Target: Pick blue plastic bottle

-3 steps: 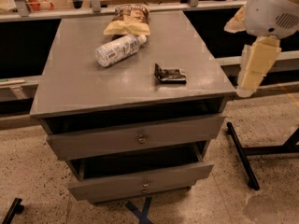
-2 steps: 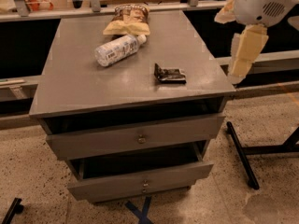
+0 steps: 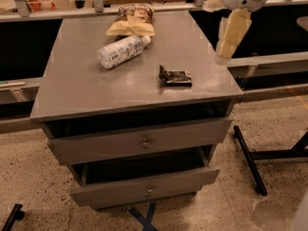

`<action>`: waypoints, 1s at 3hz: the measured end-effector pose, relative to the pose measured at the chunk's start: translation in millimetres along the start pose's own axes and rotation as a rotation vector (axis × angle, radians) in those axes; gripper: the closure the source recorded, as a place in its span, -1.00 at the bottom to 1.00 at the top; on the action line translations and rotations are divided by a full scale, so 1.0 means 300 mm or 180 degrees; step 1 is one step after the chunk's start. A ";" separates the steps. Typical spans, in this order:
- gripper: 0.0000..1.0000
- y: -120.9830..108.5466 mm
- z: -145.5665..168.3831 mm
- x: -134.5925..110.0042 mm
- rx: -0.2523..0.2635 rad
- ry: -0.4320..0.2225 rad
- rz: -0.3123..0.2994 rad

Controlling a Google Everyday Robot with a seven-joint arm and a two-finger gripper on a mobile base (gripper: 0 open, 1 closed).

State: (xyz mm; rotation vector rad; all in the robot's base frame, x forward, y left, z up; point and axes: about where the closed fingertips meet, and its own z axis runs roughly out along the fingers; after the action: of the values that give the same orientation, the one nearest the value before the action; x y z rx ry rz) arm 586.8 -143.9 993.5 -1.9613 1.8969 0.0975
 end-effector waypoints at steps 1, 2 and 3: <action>-1.00 -0.109 0.058 -0.056 0.0003 -0.0312 -0.0106; -1.00 -0.190 0.129 -0.118 -0.0007 -0.0476 -0.0246; -1.00 -0.247 0.208 -0.193 -0.0030 -0.0493 -0.0385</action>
Offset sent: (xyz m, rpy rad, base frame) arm 0.0855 0.0656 -0.0156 0.1223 0.0422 0.2145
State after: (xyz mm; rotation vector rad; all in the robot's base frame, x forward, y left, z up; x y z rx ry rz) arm 668.7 -69.0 973.2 -2.0076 1.6797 0.2173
